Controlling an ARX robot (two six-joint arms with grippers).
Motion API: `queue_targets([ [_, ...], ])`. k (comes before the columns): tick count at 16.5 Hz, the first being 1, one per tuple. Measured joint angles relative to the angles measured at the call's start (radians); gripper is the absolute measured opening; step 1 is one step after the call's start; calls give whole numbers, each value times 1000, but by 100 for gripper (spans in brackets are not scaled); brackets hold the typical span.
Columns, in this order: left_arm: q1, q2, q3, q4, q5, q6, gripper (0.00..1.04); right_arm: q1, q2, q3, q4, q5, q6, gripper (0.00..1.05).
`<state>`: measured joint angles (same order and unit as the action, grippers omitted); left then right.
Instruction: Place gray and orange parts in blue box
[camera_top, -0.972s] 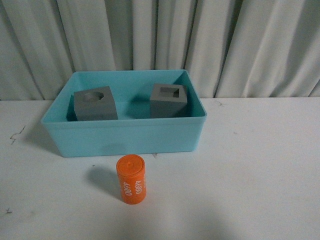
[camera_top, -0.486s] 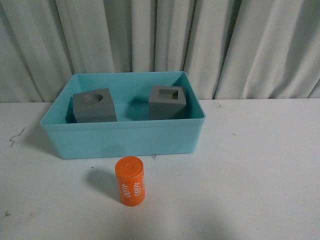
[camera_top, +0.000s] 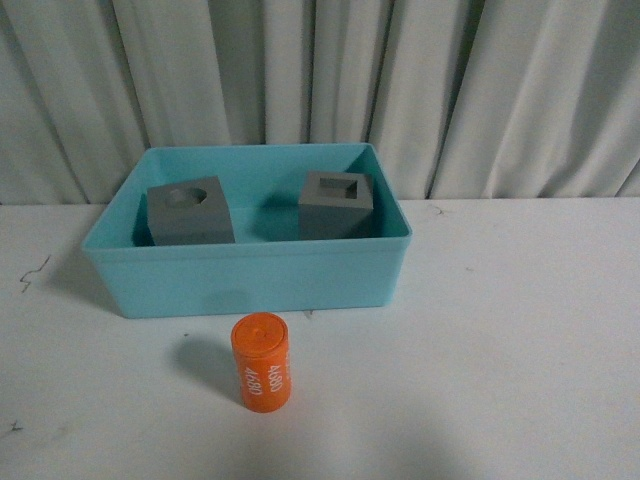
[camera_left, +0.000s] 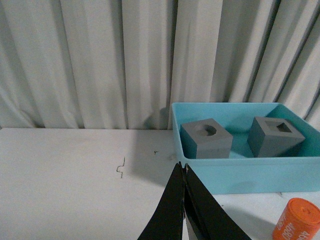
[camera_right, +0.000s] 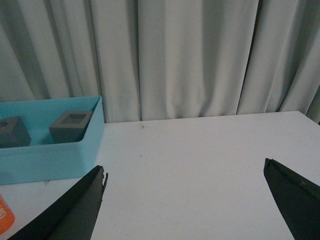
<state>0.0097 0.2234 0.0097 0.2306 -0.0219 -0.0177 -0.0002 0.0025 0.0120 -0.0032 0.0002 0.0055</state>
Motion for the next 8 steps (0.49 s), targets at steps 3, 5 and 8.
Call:
queue_targets([
  [3,-13,-44,0,-51,22,0,2,0,0,0,0,0,0,98],
  [5,-11,-170,1,-233,24,1,2,0,0,0,0,0,0,98],
  [8,-10,-216,1,-238,21,0,2,0,0,0,0,0,0,98],
])
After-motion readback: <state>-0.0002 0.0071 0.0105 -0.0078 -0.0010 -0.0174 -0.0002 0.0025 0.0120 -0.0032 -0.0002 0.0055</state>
